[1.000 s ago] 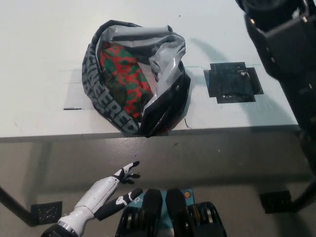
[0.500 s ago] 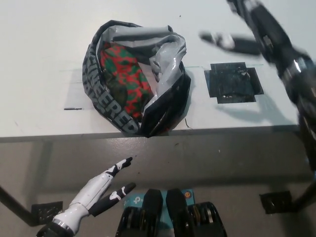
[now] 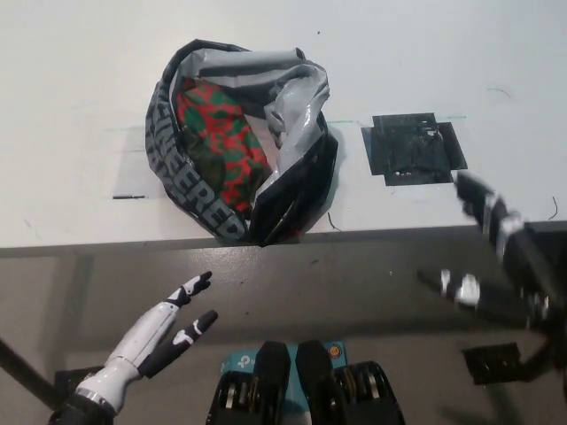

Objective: The robot uses its right hand to pick up a bag of coffee beans and puts it in the black plastic bag, then the robot grabs the top of the bag and lifts it.

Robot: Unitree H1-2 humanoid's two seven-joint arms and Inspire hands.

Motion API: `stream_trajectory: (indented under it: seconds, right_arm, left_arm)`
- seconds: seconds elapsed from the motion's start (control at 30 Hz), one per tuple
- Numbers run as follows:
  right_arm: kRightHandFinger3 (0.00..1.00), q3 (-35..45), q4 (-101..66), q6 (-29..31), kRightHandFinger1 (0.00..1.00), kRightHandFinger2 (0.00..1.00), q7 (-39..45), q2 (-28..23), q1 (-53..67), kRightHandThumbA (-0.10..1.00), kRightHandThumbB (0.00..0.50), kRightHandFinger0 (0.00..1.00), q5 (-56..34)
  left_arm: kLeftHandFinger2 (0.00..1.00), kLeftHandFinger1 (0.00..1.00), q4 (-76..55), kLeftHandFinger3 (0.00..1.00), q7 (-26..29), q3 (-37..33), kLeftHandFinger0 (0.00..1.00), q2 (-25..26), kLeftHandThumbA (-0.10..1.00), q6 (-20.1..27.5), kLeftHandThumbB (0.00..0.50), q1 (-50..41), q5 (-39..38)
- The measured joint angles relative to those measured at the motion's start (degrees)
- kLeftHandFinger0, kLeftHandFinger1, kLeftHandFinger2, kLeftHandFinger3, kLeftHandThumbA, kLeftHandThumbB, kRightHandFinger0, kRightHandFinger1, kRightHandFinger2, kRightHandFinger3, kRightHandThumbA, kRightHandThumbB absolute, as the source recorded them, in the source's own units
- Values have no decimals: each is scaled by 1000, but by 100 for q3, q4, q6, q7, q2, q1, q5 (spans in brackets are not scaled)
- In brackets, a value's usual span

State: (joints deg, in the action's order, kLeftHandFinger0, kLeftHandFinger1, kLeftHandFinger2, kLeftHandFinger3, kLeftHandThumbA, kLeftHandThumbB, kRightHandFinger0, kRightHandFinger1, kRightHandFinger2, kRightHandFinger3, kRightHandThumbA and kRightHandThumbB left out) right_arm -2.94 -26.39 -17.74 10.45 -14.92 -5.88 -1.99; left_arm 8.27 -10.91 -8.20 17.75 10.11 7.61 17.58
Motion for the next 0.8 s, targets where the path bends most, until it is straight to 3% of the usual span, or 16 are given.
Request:
stream_trajectory:
  seconds: [0.07, 0.2, 0.3, 0.43, 0.5, 0.8]
  right_arm:
    - [1000, -1, 17, 154, 1000, 1000, -5, 98, 289, 1000, 331, 1000, 2]
    - [1000, -3, 225, 462, 1000, 1000, -16, 247, 607, 1000, 238, 1000, 20]
    - [1000, -5, 649, 747, 1000, 1000, -39, 347, 727, 1000, 285, 1000, 55]
    - [1000, -6, 1240, 1075, 1000, 1000, -86, 460, 803, 1000, 276, 1000, 109]
    - [1000, -7, 1606, 1278, 1000, 1000, -114, 522, 847, 1000, 298, 1000, 128]
    - [1000, -7, 2700, 2038, 1000, 1000, -191, 712, 1078, 1000, 266, 1000, 224]
  left_arm:
    - [1000, 1000, 15, 1000, 0, 26, 1000, -1, 1000, 1, 266, -10, -41]
    - [1000, 1000, 23, 1000, 0, 61, 1000, -6, 1000, 4, 253, -62, -109]
    - [1000, 1000, 24, 1000, 0, 80, 1000, -16, 1000, 6, 262, -156, -137]
    - [1000, 1000, 25, 1000, 0, 96, 1000, -19, 1000, 7, 273, -320, -177]
    - [1000, 1000, 24, 1000, 1, 107, 1000, -23, 1000, 7, 272, -436, -210]
    - [1000, 1000, 14, 1000, 2, 184, 1000, -71, 1000, 14, 255, -865, -296]
